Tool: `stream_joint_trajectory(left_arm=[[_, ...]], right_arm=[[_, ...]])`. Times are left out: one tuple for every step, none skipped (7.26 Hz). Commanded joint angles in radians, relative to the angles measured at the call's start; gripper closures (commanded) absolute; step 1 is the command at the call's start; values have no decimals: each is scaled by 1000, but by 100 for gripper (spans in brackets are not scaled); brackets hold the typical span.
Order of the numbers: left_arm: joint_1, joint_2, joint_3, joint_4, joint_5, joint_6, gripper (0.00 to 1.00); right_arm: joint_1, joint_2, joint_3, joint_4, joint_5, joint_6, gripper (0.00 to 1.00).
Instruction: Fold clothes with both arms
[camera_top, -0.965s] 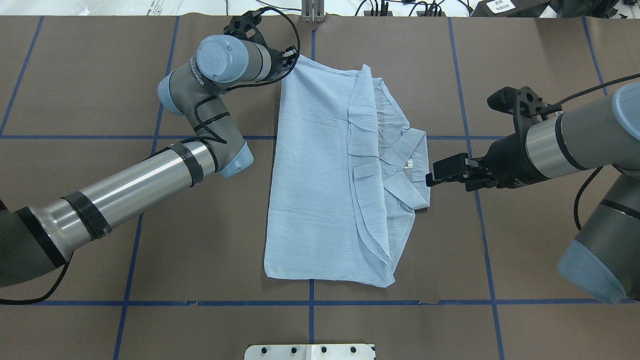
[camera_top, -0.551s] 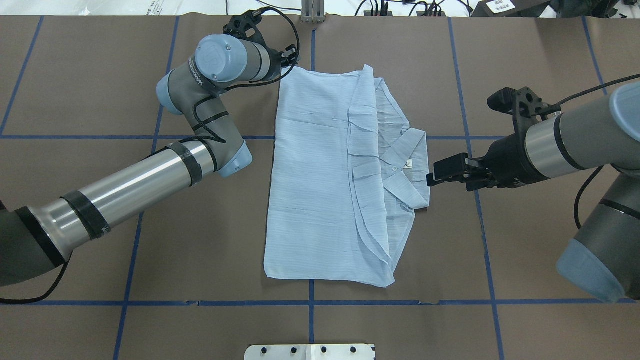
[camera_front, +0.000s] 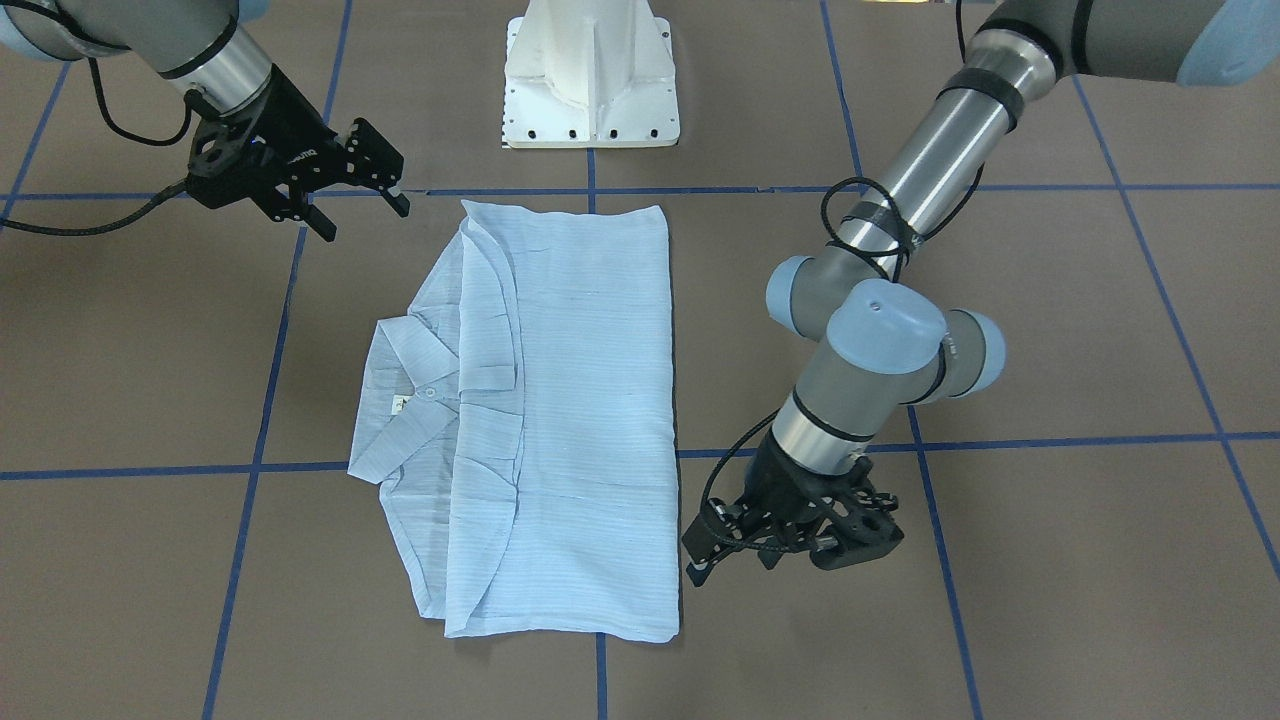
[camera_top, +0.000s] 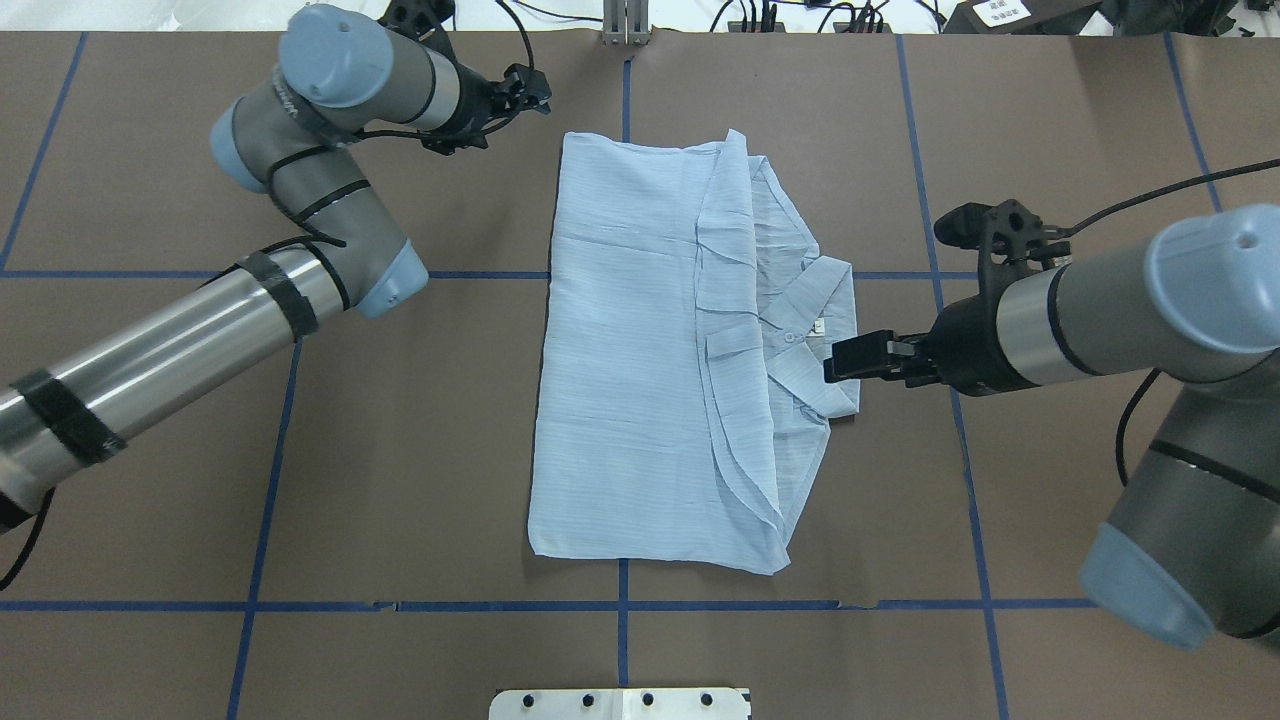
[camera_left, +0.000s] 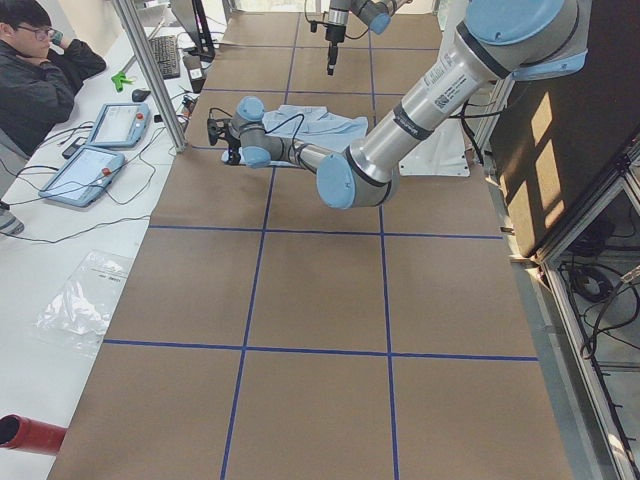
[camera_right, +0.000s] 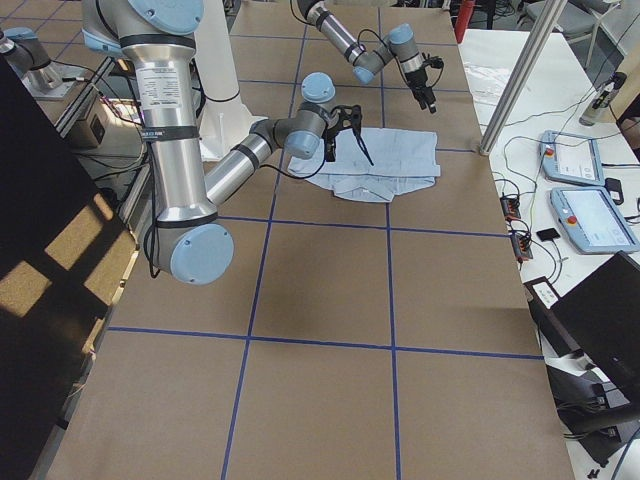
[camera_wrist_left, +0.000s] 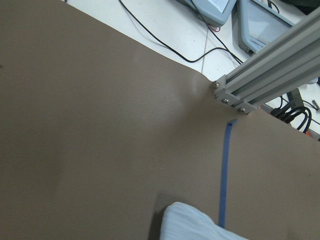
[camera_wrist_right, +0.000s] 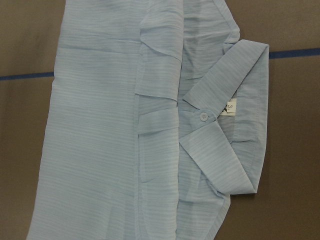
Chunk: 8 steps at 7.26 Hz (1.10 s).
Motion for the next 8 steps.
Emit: stream_joint_trajectory(left_arm=[[-24,159,-255,154,-44,119,0],[-39,202,-283,154,-49,177,0],[-42,233,-304,152,-49,202,0],[-42,235,-305,149,-49,203,0],[-42,237,-305,148,-49,203,0],[-41,237,-305,146,-49,203,0],[-41,237,-303,148,-49,203,0],[-39,237,-303,152,-49,203,0]], right_arm=[[-141,146,-46,-180,-196,-12,0],[-202,282,-90,-359,-288,-57,0],[-241,345,-149,-438,-339,-107,0],[-271,344,-193,-439,-369,-193,0],[-297,334,-233,-444,-380,-231,0],[-310,325,-253,-444,-377,-244,0],[-325,311,-255,-445,-378,-256,0],[-334,303,-258,-445,-378,-258,0]])
